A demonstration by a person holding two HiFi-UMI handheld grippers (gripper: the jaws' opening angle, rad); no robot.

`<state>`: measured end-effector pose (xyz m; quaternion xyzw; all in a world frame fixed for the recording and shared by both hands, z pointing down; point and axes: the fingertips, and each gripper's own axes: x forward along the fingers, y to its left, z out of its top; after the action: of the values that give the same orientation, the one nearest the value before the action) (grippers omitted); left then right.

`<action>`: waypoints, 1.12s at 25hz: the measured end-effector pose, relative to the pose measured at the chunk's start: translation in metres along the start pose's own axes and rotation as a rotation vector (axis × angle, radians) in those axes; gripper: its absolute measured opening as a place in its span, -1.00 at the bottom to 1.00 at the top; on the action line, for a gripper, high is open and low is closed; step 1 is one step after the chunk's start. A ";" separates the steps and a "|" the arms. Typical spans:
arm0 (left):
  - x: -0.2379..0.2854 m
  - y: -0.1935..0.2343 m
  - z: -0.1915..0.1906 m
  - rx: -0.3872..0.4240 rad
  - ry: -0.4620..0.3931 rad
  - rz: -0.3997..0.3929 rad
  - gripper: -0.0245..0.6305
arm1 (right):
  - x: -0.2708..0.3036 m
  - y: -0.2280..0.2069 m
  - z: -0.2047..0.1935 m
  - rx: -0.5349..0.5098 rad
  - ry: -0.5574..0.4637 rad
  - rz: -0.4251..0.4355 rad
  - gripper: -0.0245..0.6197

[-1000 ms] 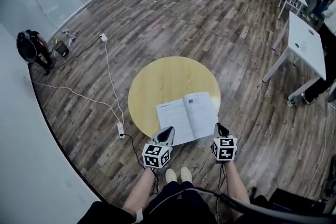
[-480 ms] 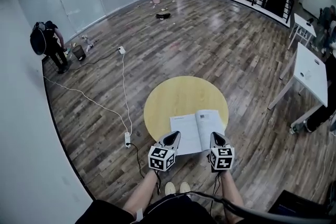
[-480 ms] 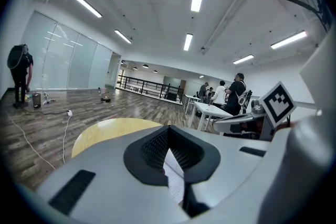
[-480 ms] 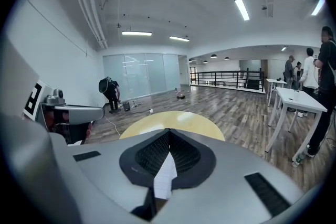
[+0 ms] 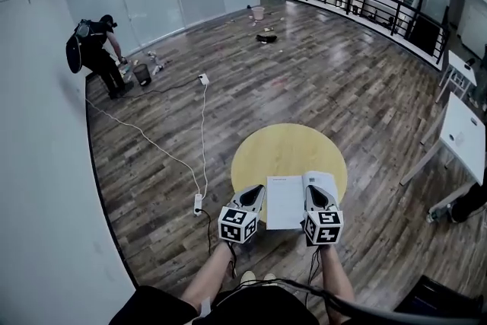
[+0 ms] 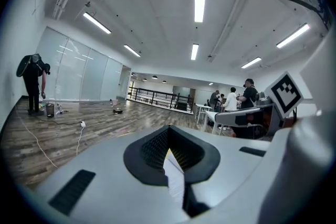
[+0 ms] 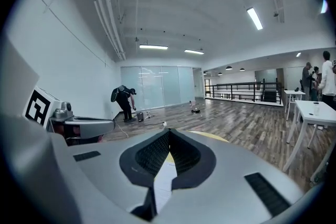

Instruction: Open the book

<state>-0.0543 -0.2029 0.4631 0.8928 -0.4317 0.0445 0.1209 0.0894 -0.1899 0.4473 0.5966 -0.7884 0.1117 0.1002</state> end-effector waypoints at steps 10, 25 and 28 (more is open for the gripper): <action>-0.036 0.035 0.035 0.020 -0.080 0.085 -0.93 | 0.014 0.047 0.040 -0.056 -0.078 0.070 -0.91; -0.052 0.049 0.049 0.032 -0.111 0.110 -0.93 | 0.022 0.087 0.055 -0.097 -0.104 0.141 -0.91; -0.051 0.050 0.050 0.033 -0.112 0.105 -0.93 | 0.023 0.088 0.055 -0.097 -0.101 0.142 -0.91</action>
<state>-0.1266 -0.2069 0.4144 0.8718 -0.4833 0.0079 0.0796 -0.0033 -0.2039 0.3967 0.5385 -0.8372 0.0500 0.0812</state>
